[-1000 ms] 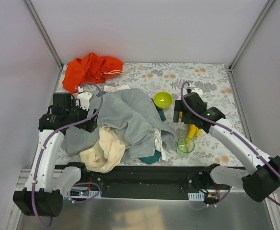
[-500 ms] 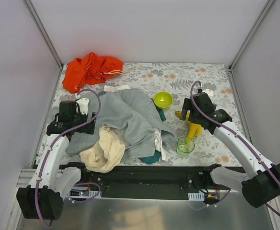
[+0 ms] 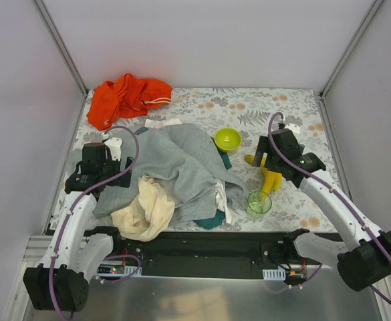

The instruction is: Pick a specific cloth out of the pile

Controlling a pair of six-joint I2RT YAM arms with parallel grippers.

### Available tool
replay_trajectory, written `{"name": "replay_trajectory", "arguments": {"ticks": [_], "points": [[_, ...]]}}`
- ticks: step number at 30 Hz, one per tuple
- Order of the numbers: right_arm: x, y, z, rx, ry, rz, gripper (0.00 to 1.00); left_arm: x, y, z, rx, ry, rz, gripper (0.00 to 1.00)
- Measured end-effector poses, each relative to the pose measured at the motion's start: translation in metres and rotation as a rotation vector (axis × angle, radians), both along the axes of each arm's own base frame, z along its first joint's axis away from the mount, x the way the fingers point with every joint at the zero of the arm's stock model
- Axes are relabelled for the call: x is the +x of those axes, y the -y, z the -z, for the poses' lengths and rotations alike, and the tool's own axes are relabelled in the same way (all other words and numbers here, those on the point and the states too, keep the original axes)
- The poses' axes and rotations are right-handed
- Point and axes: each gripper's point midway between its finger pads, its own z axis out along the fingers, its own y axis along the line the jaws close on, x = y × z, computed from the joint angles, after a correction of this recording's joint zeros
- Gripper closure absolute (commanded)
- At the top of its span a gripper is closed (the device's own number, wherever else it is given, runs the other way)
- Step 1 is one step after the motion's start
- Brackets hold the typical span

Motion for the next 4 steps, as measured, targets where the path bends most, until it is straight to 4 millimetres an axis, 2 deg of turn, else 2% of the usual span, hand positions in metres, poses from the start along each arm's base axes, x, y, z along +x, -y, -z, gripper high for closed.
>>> {"name": "replay_trajectory", "arguments": {"ticks": [4], "points": [[0.0004,0.0015,-0.0001,0.003,0.008,0.006,0.01,0.0014,0.0001,-0.0006,0.000,0.007,0.001,0.00]]}}
